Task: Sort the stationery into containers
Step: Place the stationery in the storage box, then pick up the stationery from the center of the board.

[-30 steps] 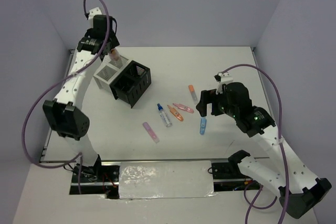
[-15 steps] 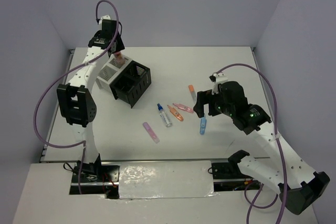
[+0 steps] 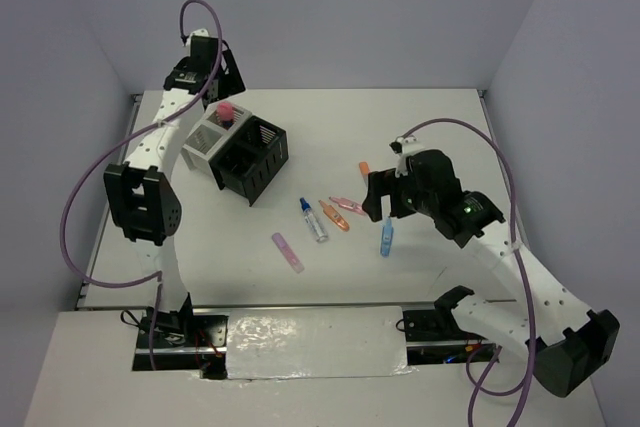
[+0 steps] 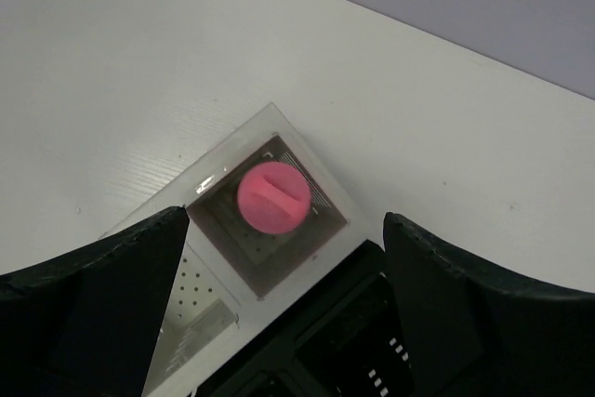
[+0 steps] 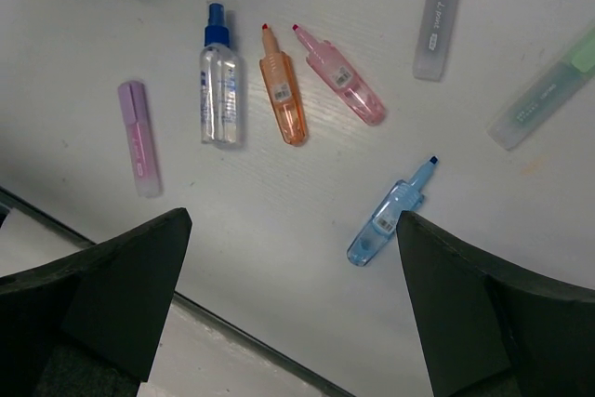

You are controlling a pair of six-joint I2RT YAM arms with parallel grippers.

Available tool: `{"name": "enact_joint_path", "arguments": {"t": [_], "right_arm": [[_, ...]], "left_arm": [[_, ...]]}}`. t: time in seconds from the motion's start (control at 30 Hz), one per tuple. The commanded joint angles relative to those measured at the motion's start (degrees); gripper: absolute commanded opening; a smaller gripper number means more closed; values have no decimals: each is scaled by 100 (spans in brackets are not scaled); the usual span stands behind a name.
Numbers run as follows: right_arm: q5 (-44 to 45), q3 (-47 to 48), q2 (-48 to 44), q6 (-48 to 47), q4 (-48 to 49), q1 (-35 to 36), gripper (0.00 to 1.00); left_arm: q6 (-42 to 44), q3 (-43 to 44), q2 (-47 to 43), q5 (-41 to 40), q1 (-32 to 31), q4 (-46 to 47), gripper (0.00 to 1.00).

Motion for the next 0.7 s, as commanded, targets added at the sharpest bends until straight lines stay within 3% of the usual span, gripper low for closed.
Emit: {"name": "enact_joint_path", "arguments": {"t": [0.0,0.17,0.2,0.33,0.47,0.5,0.67], "right_arm": [[-135,-32,294,78,523,41,100],[312,20,979,262,682,486,97],[583,72,1312,289,726,637,95],[551,283,2166,526,1086,1086,77],[674,669,3218,571,1534,1587,72],[630,775,3448,527,1587,1709,72],[691,1486,4643,438,1518,1912,70]], "left_arm": [[-170,89,-1046,361,-21,-139,99],[-144,-1246,-2985,906,-21,-297,99],[-126,-1893,-3330,1011,-21,-271,99],[146,-3592,-5027,1407,-21,-95,99],[453,-5157,-6625,1891,-30,369,99],[480,-5647,-6830,1874,-30,501,99],[462,-6363,-7438,1803,-30,511,99]]}}
